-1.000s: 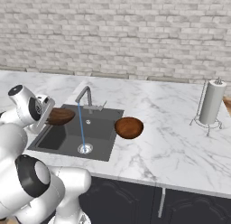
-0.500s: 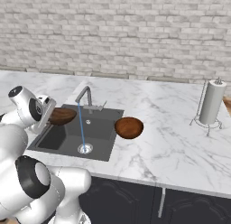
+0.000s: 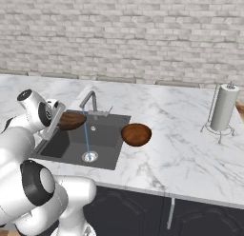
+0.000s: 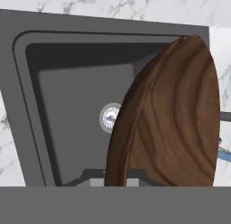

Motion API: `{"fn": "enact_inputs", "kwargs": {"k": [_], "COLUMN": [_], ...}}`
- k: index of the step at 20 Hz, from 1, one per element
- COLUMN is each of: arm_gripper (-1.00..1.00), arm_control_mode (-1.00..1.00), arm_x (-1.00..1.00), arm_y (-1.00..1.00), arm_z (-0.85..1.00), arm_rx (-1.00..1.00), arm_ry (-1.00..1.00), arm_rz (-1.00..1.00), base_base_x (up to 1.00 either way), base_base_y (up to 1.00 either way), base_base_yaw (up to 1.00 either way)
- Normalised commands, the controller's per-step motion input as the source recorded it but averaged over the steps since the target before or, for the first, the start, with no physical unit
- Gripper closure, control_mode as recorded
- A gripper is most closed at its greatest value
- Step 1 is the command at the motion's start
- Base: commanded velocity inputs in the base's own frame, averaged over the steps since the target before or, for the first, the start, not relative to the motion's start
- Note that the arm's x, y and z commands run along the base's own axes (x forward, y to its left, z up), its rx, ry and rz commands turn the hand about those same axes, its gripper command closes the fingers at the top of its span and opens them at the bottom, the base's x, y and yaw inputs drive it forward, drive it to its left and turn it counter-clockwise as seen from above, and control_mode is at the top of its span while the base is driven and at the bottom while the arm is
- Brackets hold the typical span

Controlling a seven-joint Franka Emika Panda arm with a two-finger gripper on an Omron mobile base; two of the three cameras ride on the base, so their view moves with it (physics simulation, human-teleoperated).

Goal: Rinse each bowl for a few seconds and place them down in the sink or on the counter.

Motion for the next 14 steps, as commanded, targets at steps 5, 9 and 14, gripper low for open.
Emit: {"fn": "enact_inputs", "kwargs": {"k": [5, 9, 14], "arm_gripper": [1.00, 1.00, 1.00], "arm_control_mode": [-1.00, -1.00, -1.00], "arm_x": [0.11, 0.15, 0.26], "arm_y": [-0.04, 0.00, -0.01], "arm_z": [-0.08, -0.14, -0.17], "arm_rx": [0.00, 0.00, 0.00], "arm_ry": [0.00, 0.00, 0.01], "arm_rz": [0.00, 0.00, 0.00], "base_base_x": [0.00, 0.00, 0.00], "base_base_y": [0.00, 0.00, 0.00], "base_base_yaw": [0.00, 0.00, 0.00]}}
